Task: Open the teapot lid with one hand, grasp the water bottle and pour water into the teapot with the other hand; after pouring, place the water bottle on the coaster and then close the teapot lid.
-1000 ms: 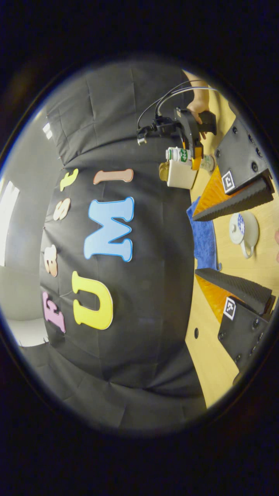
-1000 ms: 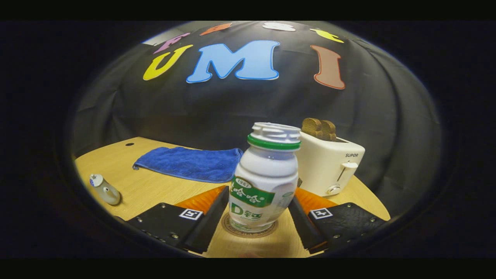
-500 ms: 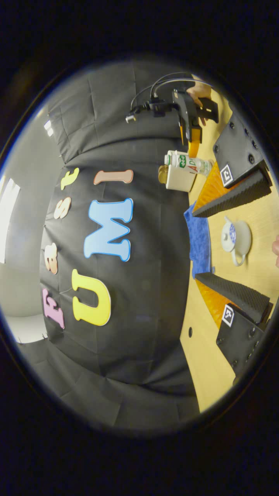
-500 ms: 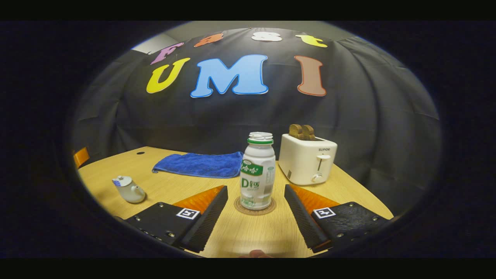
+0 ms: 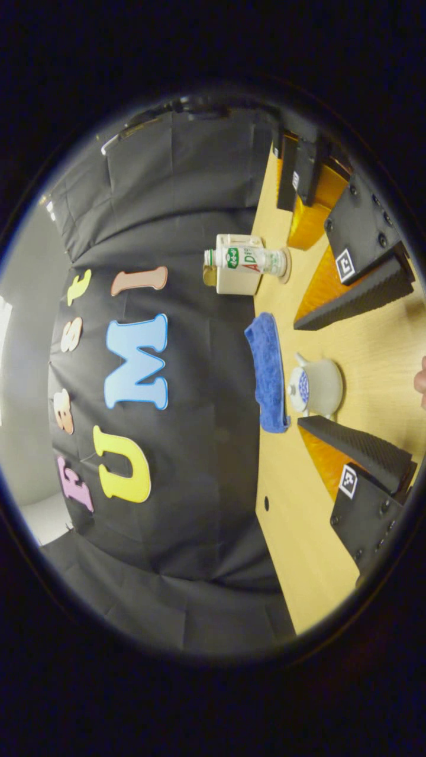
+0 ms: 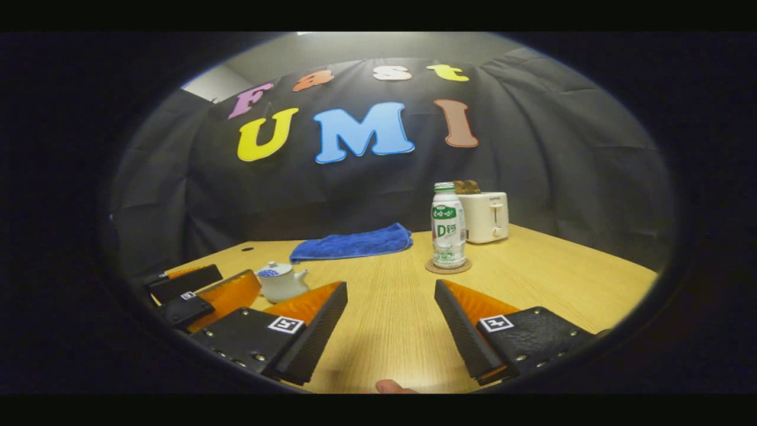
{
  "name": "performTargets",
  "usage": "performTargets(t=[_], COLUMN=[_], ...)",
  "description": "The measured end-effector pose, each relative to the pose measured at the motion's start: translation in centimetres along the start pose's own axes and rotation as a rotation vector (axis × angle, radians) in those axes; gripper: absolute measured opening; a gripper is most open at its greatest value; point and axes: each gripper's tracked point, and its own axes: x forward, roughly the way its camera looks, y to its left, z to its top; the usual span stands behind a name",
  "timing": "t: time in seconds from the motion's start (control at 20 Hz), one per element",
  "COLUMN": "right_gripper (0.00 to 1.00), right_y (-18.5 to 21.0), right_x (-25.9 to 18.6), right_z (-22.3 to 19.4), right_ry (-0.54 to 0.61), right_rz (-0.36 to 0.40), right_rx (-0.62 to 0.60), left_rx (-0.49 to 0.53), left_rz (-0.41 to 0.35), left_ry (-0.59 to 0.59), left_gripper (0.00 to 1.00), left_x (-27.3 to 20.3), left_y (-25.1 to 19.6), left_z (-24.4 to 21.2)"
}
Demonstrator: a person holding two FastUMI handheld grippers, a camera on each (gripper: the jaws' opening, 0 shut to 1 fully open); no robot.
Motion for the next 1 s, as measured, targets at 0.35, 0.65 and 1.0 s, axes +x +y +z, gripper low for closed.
performTargets(t=[0.35, 0.65, 1.0], right_gripper=[0.92, 0.95, 0.95], right_y=[0.6, 0.8, 0.8], right_x=[-0.5, -0.2, -0.5], right_z=[0.2, 0.0, 0.0], right_ry=[-0.037, -0.032, -0.032], right_rz=[-0.008, -0.015, -0.002], right_rx=[-0.092, -0.088, -0.088], left_rx=[0.003, 0.002, 0.002], left_rz=[0.067, -0.011, -0.030], left_ry=[-0.020, -0.019, -0.020], left_gripper=[1.00, 1.00, 1.00], left_x=[-0.5, -0.2, -0.2], left_y=[0.8, -0.6, -0.9], left_z=[0.3, 0.2, 0.3])
